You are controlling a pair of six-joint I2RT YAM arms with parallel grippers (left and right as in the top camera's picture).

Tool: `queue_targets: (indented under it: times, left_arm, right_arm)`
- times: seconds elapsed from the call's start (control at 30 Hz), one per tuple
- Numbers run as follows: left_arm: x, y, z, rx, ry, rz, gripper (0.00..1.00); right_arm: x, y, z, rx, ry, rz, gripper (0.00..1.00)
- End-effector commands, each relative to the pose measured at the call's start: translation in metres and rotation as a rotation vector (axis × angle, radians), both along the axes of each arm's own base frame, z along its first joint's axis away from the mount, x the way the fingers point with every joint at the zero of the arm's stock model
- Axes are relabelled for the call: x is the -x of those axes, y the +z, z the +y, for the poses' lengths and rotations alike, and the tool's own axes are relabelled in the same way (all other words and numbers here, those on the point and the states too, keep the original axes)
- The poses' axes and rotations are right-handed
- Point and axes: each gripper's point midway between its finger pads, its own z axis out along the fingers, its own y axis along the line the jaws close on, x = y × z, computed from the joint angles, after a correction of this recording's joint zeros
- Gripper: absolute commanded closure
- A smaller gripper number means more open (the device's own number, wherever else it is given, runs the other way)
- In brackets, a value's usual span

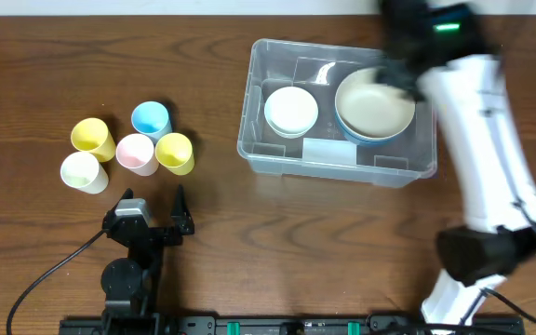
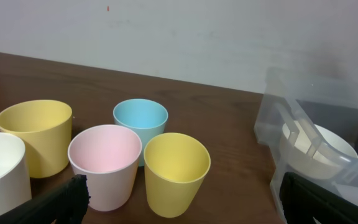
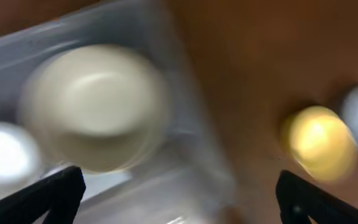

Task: Pack container
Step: 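Carry the white cup into the bin beside the bowls and release, then move the right gripper to the yellow cup at the right edge and grasp it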

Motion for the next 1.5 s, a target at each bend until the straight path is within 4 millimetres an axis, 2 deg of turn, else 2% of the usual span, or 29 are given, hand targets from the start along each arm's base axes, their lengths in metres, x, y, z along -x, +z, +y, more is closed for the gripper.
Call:
queue_targets:
  times: [0.0, 0.1, 0.3, 0.53, 0.7, 0.9, 1.2, 1.47]
  left_arm:
    - [0.001, -0.016, 0.004, -0.021, 0.02, 0.05, 0.02]
    - [0.001, -0.016, 0.004, -0.02, 0.02, 0.05, 0.02]
    - [0.001, -0.016, 0.004, -0.02, 0.02, 0.05, 0.02]
    - [0.001, -0.016, 0.004, -0.02, 0.02, 0.049, 0.02]
    - [0.001, -0.016, 0.004, -0.02, 0.02, 0.05, 0.02]
    - [0.001, -0.016, 0.004, -0.021, 0.02, 0.05, 0.02]
    - [0.001, -0.016, 0.004, -0.021, 0.019, 0.05, 0.02]
    - [0.001, -0.016, 0.004, -0.021, 0.02, 0.05, 0.02]
  right_arm:
    - [0.008, 0.0, -0.042, -0.056, -0.247, -0.05, 0.01]
    - [0.017, -0.014, -0.07, -0.098, -0.339, -0.004, 0.01]
    - [0.043, -0.053, -0.107, -0.12, -0.526, 0.106, 0.01]
    - [0.058, -0.108, -0.132, -0.139, -0.611, 0.194, 0.01]
    - [0.049, -0.152, -0.148, -0.244, -0.521, 0.193, 0.01]
    - [0.076, -0.193, -0.175, -0.316, -0.622, 0.213, 0.01]
    - [0.107, -0.226, -0.182, -0.336, -0.677, 0.272, 0.01]
    - [0.111, -0.259, -0.185, -0.351, -0.66, 0.235, 0.01]
